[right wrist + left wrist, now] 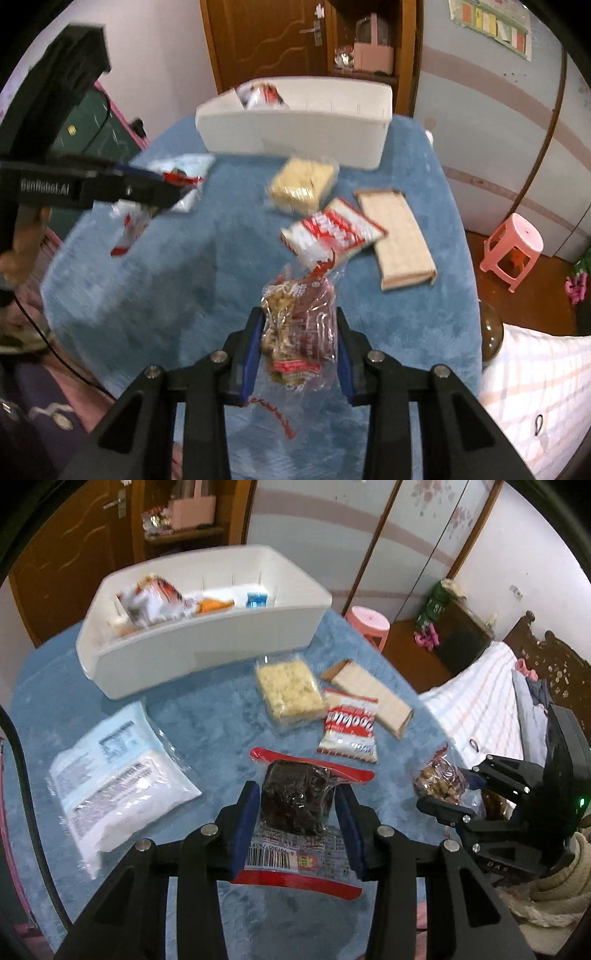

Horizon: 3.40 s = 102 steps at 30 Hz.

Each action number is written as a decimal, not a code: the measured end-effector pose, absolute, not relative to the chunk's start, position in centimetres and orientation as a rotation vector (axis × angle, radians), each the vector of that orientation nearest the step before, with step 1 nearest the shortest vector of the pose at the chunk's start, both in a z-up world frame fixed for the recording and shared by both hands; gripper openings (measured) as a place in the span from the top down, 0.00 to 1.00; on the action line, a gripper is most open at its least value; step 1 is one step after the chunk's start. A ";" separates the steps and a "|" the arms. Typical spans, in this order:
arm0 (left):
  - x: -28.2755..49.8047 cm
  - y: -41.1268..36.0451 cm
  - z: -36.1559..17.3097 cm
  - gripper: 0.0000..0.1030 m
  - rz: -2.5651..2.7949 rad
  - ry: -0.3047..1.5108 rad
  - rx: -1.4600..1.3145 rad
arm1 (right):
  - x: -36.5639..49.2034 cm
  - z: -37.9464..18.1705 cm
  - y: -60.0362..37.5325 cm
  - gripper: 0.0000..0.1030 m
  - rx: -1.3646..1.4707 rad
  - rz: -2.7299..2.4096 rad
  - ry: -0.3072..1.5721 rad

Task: Organize snacks
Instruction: 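Carry both bags into the white bin and open both tools, then grasp the white flour bag with the left tool while the right grasps the cracker bag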

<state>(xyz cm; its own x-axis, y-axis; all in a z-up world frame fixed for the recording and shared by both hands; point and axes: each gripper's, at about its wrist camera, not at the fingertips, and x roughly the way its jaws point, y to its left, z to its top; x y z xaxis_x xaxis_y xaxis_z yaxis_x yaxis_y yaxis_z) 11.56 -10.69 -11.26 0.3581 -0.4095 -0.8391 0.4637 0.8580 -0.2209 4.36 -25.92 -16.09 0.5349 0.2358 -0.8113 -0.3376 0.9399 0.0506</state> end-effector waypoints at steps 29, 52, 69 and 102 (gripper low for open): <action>27.1 -5.4 8.8 0.60 -0.370 0.683 -0.064 | 25.1 6.7 -24.3 0.66 0.144 0.271 0.575; 37.9 -8.2 -1.9 0.21 -0.295 0.872 -0.106 | 36.0 -4.0 -24.9 0.64 0.163 0.148 0.849; 27.4 -2.9 1.1 0.20 -0.281 0.843 -0.067 | 25.9 -0.7 -25.5 0.64 0.099 0.193 0.798; 16.4 -2.3 -15.3 0.04 -0.437 1.055 0.617 | 21.6 -11.5 -22.1 0.44 0.114 0.221 1.038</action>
<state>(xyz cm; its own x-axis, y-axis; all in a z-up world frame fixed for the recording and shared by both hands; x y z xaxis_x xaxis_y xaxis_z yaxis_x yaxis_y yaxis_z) 16.43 -2.32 -15.30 0.4347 -0.0420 -0.8996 0.6067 0.7519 0.2581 21.64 -22.10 -11.46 0.4883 0.2351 -0.8404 -0.1273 0.9719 0.1979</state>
